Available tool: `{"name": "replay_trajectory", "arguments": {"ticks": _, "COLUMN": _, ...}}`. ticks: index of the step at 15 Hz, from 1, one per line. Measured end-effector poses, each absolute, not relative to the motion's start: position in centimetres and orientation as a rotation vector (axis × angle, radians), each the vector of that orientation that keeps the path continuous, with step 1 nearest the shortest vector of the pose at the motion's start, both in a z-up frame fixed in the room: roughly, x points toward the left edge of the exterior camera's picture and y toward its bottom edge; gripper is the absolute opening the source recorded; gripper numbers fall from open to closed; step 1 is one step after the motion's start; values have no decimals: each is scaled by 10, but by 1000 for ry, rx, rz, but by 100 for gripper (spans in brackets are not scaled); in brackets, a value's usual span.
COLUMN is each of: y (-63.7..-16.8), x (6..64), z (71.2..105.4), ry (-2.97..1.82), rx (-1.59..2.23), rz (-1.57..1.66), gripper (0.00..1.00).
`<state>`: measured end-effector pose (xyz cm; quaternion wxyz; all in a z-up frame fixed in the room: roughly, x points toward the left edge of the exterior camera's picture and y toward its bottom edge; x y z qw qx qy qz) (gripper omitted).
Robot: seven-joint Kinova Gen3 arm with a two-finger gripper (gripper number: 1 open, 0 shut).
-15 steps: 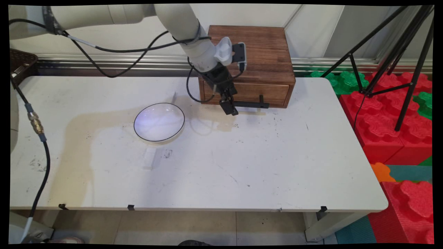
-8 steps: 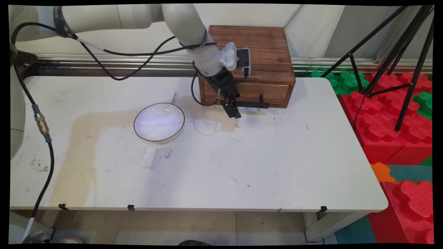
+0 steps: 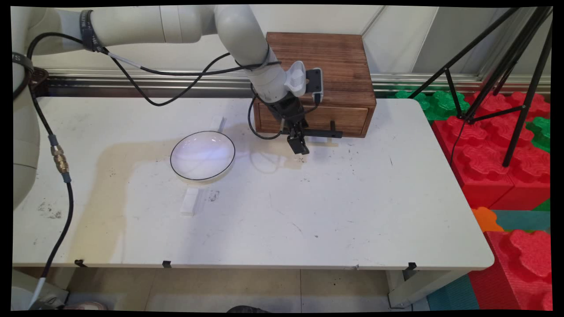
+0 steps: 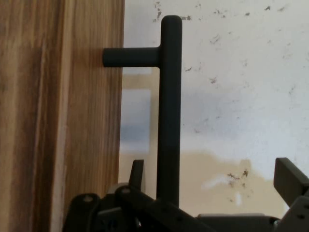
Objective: Open the drawer
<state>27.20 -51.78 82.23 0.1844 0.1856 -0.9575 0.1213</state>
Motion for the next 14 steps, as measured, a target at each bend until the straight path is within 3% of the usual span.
{"name": "replay_trajectory", "arguments": {"ticks": 14, "y": -510, "x": 258, "z": 816, "ry": -2700, "rx": 502, "rz": 313, "gripper": 100}}
